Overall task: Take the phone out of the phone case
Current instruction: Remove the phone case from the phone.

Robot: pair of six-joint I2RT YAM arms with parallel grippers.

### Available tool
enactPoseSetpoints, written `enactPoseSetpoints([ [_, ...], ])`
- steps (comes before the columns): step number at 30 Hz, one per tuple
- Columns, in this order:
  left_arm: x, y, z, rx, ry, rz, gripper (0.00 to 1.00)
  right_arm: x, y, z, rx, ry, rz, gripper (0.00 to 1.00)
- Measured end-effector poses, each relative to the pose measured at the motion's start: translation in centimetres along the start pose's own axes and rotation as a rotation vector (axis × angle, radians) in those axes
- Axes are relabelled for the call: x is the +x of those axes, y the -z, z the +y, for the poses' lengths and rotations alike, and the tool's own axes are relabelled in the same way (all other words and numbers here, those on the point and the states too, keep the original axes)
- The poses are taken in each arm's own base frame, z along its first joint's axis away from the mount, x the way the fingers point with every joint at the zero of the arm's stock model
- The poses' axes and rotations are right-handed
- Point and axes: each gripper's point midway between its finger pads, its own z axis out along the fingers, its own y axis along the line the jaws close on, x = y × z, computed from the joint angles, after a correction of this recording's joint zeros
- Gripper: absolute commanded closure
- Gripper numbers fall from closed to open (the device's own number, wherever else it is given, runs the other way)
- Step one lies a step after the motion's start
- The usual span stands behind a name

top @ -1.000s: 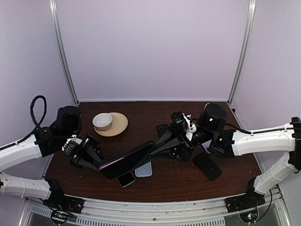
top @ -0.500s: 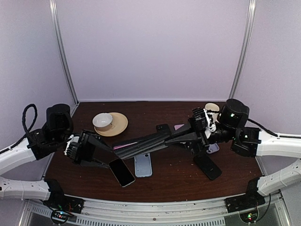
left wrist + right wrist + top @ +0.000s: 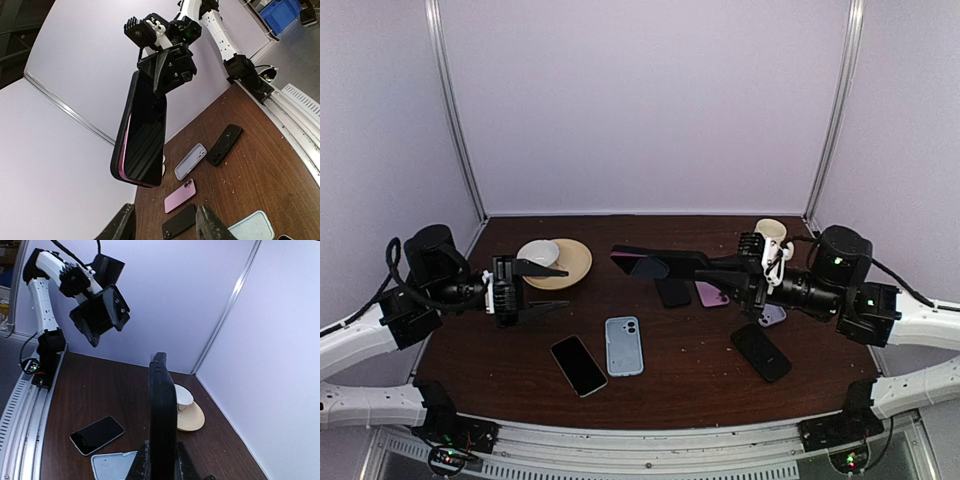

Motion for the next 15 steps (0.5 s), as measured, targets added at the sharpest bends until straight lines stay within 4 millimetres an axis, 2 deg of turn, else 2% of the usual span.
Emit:
enactPoseSetpoints([
  [6,0.6,-0.5,-0.9,0.046,0.028,-0.005,0.56,1.4,-0.2,-1.4,0.085,0.034,0.056,1.00],
  [15,0.8,-1.1,-2.9,0.152,0.102,-0.053,0.58,1.5,-1.0,1.5,-0.071,0.046,0.022,1.00],
])
